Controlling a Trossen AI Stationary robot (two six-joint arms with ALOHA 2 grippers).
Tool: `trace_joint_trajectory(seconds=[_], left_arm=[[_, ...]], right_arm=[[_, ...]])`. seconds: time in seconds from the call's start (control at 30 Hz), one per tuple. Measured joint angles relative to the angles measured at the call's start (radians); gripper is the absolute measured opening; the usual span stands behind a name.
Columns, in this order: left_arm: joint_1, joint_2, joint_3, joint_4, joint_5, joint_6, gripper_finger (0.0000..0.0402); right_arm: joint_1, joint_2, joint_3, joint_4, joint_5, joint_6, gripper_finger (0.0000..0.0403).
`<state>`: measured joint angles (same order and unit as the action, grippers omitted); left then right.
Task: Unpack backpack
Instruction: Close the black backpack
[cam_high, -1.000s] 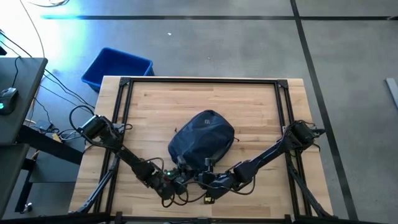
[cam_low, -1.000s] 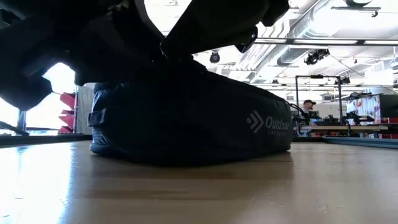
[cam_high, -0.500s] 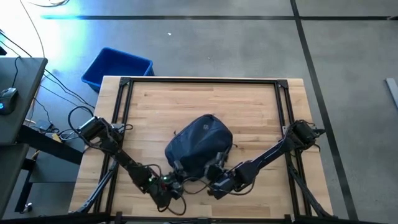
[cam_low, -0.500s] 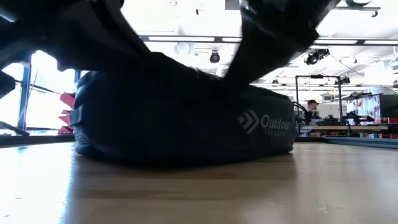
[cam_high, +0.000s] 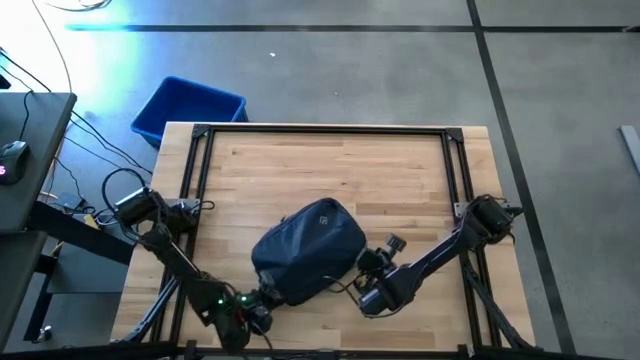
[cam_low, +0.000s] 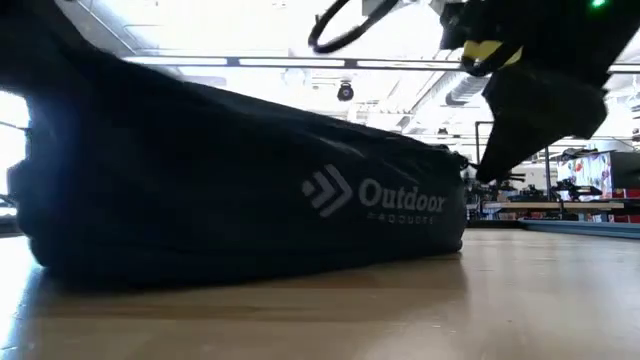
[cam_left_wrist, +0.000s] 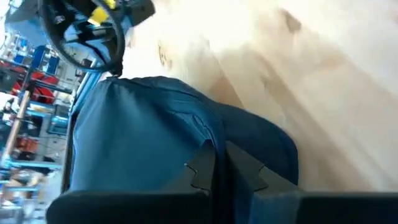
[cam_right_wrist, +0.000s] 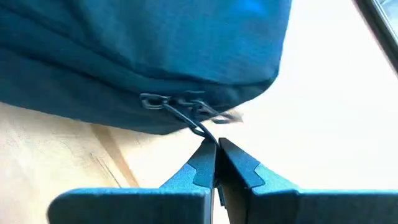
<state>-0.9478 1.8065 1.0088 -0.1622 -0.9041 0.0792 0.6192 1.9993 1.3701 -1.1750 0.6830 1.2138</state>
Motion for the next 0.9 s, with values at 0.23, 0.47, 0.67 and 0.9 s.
trace_joint_trajectory(seconds=[0.23, 0.47, 0.67, 0.9], left_arm=[[-0.035, -0.011, -0.001, 0.001, -0.015, -0.031, 0.0000], [-0.001, -0.013, -0.001, 0.001, -0.010, -0.101, 0.0005], [-0.002, -0.013, -0.001, -0.002, -0.019, -0.102, 0.0007], [-0.012, -0.013, -0.001, -0.024, -0.009, -0.109, 0.0008]], right_arm=[[0.045, -0.014, -0.013, 0.024, 0.046, 0.016, 0.0000], [0.085, -0.054, 0.032, -0.082, 0.064, 0.062, 0.0001], [0.112, -0.077, 0.043, -0.136, 0.057, 0.174, 0.0027], [0.124, -0.077, 0.042, -0.190, -0.010, 0.212, 0.0119]])
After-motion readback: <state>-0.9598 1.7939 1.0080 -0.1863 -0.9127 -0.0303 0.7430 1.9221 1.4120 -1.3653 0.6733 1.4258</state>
